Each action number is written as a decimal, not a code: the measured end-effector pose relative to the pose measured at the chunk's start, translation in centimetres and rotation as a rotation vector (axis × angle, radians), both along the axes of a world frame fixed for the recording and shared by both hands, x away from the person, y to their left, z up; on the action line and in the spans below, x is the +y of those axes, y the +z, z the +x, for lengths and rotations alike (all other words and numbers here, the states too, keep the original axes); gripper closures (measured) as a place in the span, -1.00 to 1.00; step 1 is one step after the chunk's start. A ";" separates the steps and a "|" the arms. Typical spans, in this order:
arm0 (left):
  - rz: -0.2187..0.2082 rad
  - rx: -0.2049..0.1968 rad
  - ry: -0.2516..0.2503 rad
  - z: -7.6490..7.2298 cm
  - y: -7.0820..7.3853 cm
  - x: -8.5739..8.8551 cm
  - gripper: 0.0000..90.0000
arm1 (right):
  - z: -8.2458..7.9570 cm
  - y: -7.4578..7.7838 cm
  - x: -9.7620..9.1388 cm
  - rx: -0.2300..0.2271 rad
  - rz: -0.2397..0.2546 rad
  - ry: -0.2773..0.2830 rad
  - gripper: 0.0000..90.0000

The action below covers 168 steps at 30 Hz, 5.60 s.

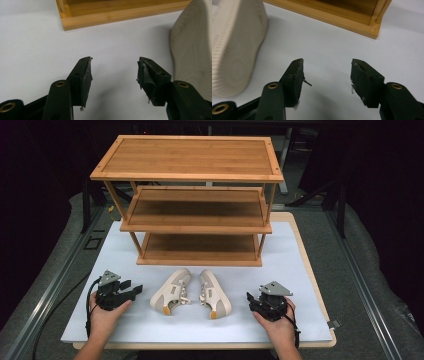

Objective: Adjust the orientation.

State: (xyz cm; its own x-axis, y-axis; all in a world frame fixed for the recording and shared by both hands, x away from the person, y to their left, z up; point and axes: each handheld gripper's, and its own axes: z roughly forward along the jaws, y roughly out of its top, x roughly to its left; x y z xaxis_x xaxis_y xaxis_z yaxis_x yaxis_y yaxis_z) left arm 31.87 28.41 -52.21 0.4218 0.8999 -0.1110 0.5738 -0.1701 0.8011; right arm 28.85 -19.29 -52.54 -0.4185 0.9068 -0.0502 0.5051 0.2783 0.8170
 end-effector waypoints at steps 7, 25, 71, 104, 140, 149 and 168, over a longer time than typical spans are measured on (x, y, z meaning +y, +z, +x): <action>-0.019 -0.071 -0.025 -1.4 1.0 -1.0 0.11 | -1.7 1.2 1.4 -0.083 -0.018 0.034 0.14; -0.060 -0.044 -0.157 -2.6 2.4 -3.0 0.55 | -1.8 1.1 1.4 -0.063 0.029 0.035 0.26; -0.069 0.087 -0.093 0.2 0.1 -1.5 0.99 | -1.3 0.8 0.7 -0.028 0.099 0.016 0.29; -0.159 0.099 -0.132 -0.5 0.6 -5.0 0.50 | -2.0 2.2 3.1 -0.087 0.173 0.106 0.67; -0.147 0.074 -0.184 -1.9 0.4 -6.3 0.48 | -1.5 1.9 5.5 -0.030 0.074 0.146 1.00; -0.144 0.074 -0.181 -1.8 0.4 -6.4 0.48 | 0.3 0.3 2.9 0.066 0.146 0.067 1.00; -0.159 0.088 -0.167 -1.1 0.1 -6.7 0.31 | 0.4 1.3 4.2 0.024 0.187 0.103 0.27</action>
